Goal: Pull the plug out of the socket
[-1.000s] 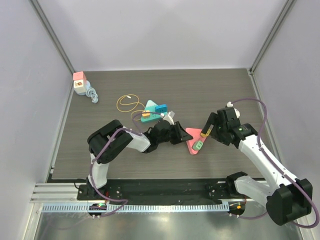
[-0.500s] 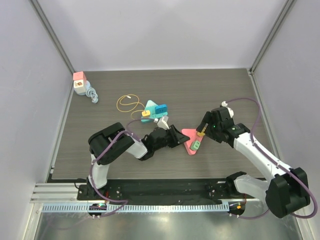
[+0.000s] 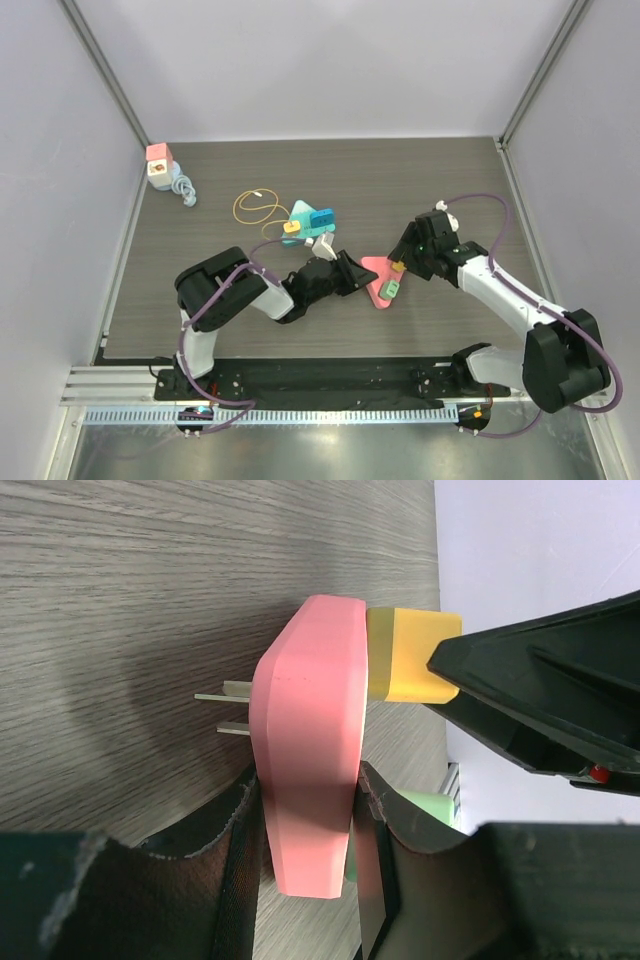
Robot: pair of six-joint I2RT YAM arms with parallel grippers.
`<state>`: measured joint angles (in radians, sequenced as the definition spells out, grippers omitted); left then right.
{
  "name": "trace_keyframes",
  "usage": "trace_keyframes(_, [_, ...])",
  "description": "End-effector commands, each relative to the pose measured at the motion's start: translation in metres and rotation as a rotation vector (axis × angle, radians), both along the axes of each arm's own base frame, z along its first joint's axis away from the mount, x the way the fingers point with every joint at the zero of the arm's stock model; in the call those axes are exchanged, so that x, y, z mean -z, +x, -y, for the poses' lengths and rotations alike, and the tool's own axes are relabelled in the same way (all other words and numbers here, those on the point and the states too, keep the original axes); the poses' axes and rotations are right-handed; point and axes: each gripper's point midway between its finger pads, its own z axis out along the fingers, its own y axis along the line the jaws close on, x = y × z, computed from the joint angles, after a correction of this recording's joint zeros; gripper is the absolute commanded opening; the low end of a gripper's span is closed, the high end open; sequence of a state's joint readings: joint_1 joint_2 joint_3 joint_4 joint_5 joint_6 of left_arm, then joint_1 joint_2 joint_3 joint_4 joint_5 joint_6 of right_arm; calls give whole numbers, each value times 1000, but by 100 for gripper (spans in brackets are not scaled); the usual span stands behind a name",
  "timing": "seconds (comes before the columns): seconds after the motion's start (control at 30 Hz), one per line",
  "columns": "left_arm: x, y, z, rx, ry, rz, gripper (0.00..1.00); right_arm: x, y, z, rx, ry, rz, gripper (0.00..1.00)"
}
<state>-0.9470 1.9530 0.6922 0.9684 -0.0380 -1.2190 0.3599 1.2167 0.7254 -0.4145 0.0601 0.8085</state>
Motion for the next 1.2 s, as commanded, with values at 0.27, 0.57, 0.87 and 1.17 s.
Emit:
trace_keyframes(0.27, [29, 4, -20, -55, 154, 19, 0, 4, 11, -11, 1, 44, 13, 55])
trace_keyframes(0.57, [30, 4, -23, -69, 156, 14, 0, 19, 4, -6, 4, 21, -9, 51])
trace_keyframes(0.87, [28, 2, -24, -60, 157, 22, 0, 16, 16, -11, -3, 19, -4, 49])
trace_keyframes(1.17, [29, 2, -23, -58, 158, 18, 0, 16, 22, -6, 0, -18, 13, 39])
